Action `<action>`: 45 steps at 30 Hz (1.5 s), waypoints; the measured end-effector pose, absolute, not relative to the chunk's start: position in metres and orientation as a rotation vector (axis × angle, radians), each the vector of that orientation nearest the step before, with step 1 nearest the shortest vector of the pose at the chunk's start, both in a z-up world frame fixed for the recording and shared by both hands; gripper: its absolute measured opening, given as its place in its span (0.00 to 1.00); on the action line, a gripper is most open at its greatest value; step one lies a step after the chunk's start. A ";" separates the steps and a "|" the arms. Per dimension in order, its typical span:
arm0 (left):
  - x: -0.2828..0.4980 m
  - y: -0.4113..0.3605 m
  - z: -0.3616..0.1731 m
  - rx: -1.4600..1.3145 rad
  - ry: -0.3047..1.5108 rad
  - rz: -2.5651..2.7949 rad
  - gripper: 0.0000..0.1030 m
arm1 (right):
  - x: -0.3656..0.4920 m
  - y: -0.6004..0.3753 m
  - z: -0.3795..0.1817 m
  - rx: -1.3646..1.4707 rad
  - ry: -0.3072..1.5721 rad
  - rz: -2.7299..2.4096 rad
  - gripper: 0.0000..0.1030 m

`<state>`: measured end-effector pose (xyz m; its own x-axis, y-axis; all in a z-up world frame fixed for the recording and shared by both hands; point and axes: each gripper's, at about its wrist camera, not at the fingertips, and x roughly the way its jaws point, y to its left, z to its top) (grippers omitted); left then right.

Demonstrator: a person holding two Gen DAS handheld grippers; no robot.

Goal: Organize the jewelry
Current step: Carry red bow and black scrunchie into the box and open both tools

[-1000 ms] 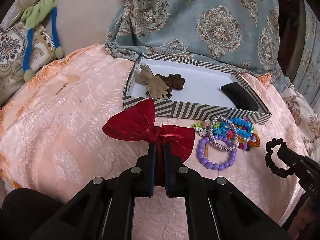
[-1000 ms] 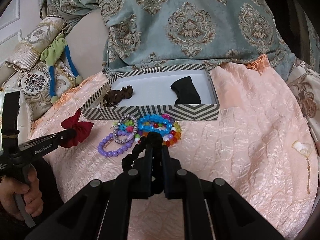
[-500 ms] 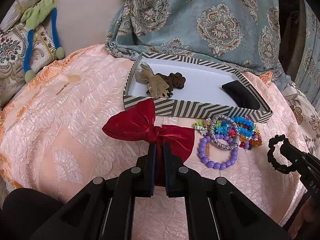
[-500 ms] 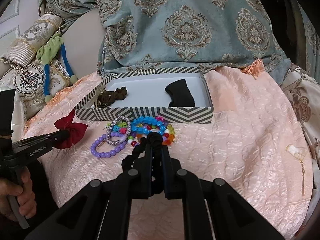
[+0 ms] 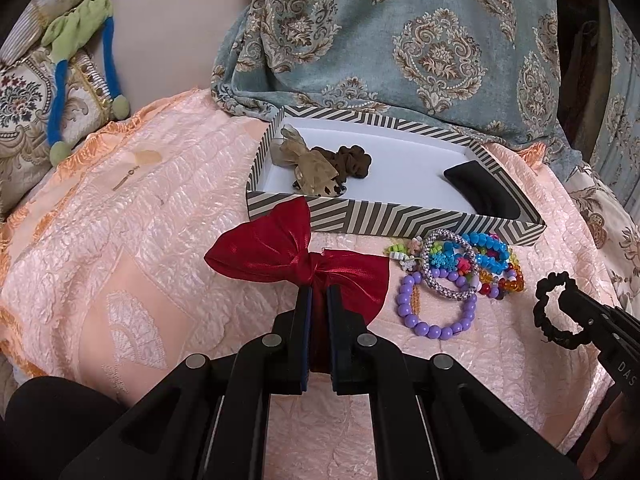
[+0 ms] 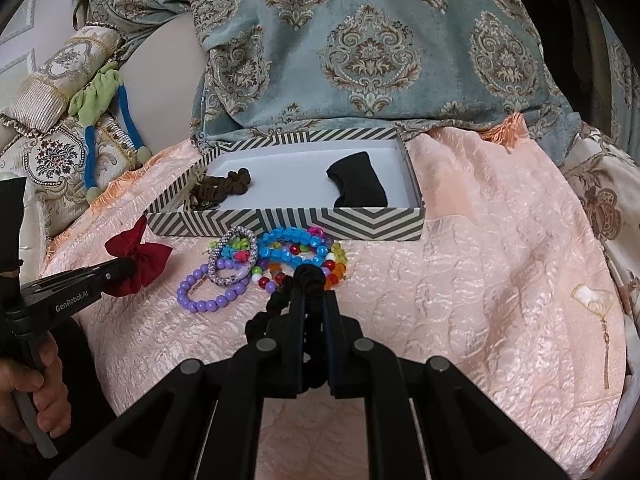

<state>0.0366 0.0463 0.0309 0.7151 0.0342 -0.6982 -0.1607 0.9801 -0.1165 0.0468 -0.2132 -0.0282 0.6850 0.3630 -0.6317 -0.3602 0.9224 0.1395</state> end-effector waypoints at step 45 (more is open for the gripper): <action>0.255 0.056 0.037 -0.143 0.856 0.055 0.09 | 0.301 -0.183 -0.032 0.120 0.856 0.402 0.18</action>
